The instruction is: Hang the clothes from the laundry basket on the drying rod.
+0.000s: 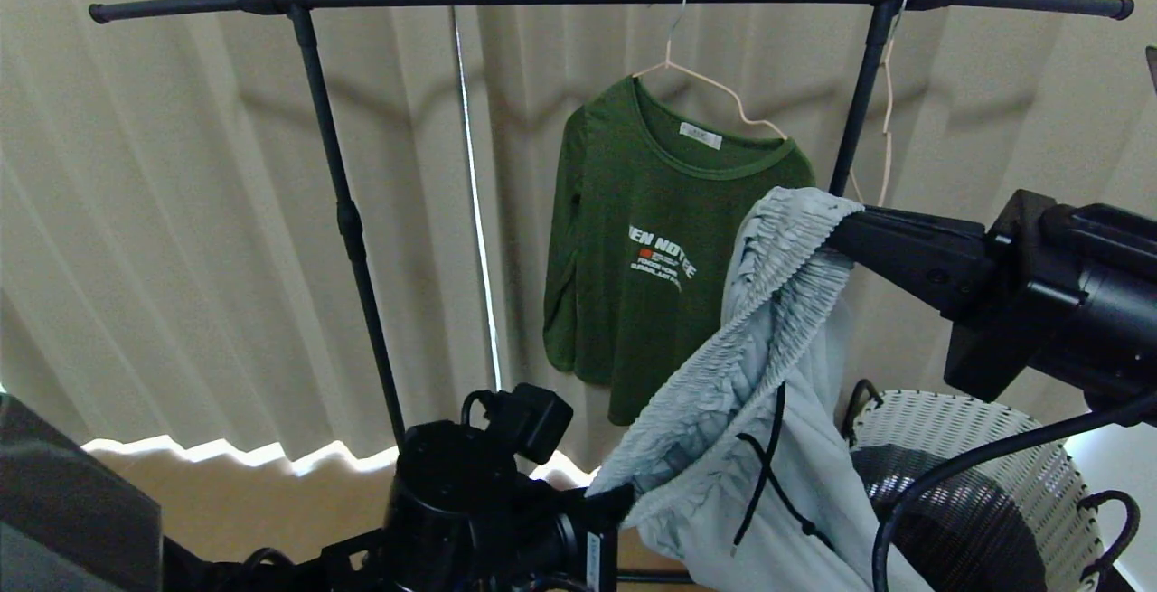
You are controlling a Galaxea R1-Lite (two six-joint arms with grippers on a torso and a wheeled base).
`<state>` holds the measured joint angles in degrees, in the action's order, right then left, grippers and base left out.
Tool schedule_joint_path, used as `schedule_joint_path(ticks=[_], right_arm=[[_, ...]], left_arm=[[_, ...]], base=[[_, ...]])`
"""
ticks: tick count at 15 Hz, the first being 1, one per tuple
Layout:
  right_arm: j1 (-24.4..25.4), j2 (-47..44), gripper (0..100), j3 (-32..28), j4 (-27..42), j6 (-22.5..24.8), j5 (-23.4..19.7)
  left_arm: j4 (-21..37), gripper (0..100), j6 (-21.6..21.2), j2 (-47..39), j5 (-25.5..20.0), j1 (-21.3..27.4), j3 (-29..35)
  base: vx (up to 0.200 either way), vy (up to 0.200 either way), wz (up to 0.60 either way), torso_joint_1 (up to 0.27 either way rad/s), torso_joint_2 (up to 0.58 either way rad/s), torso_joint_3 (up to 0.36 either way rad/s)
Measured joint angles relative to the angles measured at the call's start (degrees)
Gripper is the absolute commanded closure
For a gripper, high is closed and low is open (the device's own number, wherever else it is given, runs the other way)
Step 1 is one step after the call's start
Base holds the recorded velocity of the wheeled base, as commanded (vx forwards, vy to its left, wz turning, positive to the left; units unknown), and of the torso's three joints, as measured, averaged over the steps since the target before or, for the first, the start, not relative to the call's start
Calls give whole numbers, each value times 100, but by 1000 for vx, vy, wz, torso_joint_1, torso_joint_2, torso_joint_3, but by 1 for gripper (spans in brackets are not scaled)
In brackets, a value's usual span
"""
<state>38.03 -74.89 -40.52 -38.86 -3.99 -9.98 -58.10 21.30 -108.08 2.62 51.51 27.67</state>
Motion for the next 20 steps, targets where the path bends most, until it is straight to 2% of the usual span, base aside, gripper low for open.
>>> schedule_joint_path(ticks=[3,4,6,9,12,14,17,18,20], right_arm=[[-386,-48,100,274,-11,9,24],[-452,-85,100,347,-11,13,33],[-496,-173,100,389,-13,33,35],[-538,-279,100,279,-35,44,41],[-796,-343,100,4,-49,44,39],[-1078,-367,100,-307,-49,43,22],[-1488,-433,100,-744,-40,40,2],[-1654,-485,100,-870,-46,40,2],[-1841,-573,100,-928,-30,40,16]], left_arm=[[32,100,-397,569,71,-223,-286],[257,100,-553,880,68,-379,-299],[1303,100,-846,1552,68,-761,2],[2833,100,-1098,2330,60,-1312,1126],[3746,100,-1545,2661,52,-1771,2522],[4207,100,-1848,2719,46,-1953,3410],[4686,100,-2015,2620,35,-1996,4372],[4708,100,-2024,2539,41,-1935,4623],[4743,100,-2029,2388,55,-1771,4710]], base=[[0,0,0,0,0,0],[0,0,0,0,0,0],[0,0,0,0,0,0],[0,0,0,0,0,0],[0,0,0,0,0,0],[0,0,0,0,0,0],[0,0,0,0,0,0],[0,0,0,0,0,0],[0,0,0,0,0,0]])
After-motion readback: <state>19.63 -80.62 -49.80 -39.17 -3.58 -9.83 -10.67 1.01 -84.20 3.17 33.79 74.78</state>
